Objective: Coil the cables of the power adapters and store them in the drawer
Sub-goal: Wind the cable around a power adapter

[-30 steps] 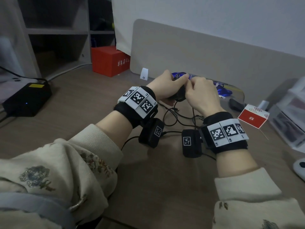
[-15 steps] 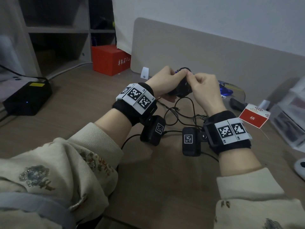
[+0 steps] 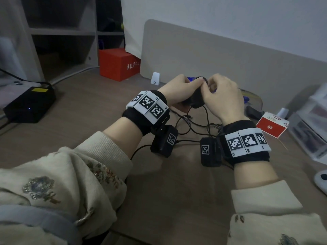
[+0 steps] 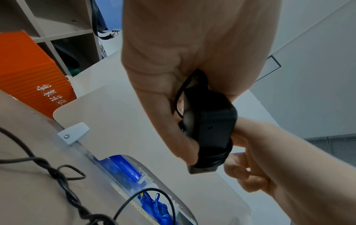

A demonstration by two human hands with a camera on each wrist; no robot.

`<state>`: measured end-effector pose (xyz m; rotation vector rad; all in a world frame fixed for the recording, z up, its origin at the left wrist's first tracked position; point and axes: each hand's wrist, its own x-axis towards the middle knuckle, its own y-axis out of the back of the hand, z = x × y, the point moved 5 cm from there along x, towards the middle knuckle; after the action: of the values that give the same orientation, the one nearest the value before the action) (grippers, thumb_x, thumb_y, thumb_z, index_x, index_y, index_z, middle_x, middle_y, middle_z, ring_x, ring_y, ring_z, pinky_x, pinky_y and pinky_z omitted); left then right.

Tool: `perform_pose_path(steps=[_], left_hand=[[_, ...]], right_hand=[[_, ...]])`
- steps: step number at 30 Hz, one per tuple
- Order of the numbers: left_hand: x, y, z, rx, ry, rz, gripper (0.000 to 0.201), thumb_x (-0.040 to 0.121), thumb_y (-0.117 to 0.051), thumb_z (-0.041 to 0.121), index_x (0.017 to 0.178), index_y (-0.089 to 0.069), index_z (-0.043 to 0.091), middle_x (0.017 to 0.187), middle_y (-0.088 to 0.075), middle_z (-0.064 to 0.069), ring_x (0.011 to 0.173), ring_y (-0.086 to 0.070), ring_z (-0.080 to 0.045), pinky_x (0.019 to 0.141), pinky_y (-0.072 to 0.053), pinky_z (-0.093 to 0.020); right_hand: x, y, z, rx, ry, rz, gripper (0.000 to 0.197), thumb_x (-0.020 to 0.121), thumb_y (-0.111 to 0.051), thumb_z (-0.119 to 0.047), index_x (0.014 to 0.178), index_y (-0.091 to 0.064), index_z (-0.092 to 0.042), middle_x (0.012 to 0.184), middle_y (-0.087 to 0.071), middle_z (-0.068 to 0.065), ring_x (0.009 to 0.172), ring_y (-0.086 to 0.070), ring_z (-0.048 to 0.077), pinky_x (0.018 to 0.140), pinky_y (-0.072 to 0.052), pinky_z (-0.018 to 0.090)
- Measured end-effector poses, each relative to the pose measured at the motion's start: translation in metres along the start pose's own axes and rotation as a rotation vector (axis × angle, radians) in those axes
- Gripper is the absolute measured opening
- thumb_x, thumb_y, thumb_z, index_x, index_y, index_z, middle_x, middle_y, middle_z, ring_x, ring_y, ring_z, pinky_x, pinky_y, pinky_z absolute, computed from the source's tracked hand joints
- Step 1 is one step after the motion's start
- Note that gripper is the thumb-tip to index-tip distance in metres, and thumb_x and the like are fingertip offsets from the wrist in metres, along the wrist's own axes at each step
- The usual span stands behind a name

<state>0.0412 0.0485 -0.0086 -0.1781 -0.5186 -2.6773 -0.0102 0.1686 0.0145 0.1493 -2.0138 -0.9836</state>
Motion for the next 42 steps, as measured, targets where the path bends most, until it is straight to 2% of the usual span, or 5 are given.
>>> perform_pose_path(steps=[15, 24, 33, 37, 42], left_hand=[[0.006, -0.001, -0.007, 0.063, 0.051, 0.01, 0.043, 0.099, -0.048, 0.046, 0.089, -0.061, 0.006, 0.073, -0.064, -0.008, 0.066, -0.068, -0.022, 0.069, -0.062, -0.043], [0.003, 0.004, -0.004, 0.09, 0.043, 0.027, 0.051, 0.099, -0.048, 0.045, 0.103, -0.065, -0.003, 0.081, -0.063, -0.016, 0.085, -0.072, -0.037, 0.072, -0.061, -0.049], [-0.005, 0.006, 0.003, 0.035, 0.049, 0.028, 0.036, 0.102, -0.044, 0.042, 0.089, -0.056, 0.011, 0.079, -0.063, -0.008, 0.063, -0.065, -0.019, 0.061, -0.062, -0.038], [-0.004, 0.009, 0.0, -0.001, 0.047, 0.054, 0.04, 0.102, -0.043, 0.044, 0.104, -0.055, 0.006, 0.083, -0.063, -0.009, 0.061, -0.064, -0.016, 0.057, -0.061, -0.034], [-0.001, 0.016, -0.004, -0.073, 0.064, 0.183, 0.044, 0.101, -0.045, 0.045, 0.119, -0.048, 0.006, 0.096, -0.062, -0.01, 0.064, -0.064, -0.015, 0.05, -0.058, -0.029]], right_hand=[[0.001, -0.005, -0.009, -0.2, 0.11, -0.122, 0.03, 0.1, -0.038, -0.033, 0.089, -0.055, -0.01, 0.098, -0.061, 0.014, 0.093, -0.055, 0.036, 0.07, -0.033, 0.035], [-0.003, -0.009, -0.014, -0.104, 0.078, -0.137, 0.03, 0.1, -0.039, -0.024, 0.078, -0.055, -0.011, 0.078, -0.06, 0.01, 0.073, -0.057, 0.031, 0.064, -0.047, 0.041], [0.0, -0.012, -0.003, 0.356, -0.113, -0.185, 0.048, 0.099, -0.048, -0.033, 0.069, -0.05, 0.005, 0.061, -0.042, 0.009, 0.061, -0.04, 0.02, 0.059, -0.034, 0.035], [0.002, -0.01, 0.004, 0.312, -0.138, -0.114, 0.046, 0.094, -0.05, -0.048, 0.077, -0.06, -0.006, 0.073, -0.062, 0.007, 0.074, -0.057, 0.024, 0.07, -0.046, 0.04], [0.0, -0.01, -0.001, 0.271, -0.093, -0.173, 0.053, 0.091, -0.054, -0.053, 0.065, -0.054, -0.007, 0.059, -0.05, 0.001, 0.06, -0.045, 0.017, 0.06, -0.038, 0.033]])
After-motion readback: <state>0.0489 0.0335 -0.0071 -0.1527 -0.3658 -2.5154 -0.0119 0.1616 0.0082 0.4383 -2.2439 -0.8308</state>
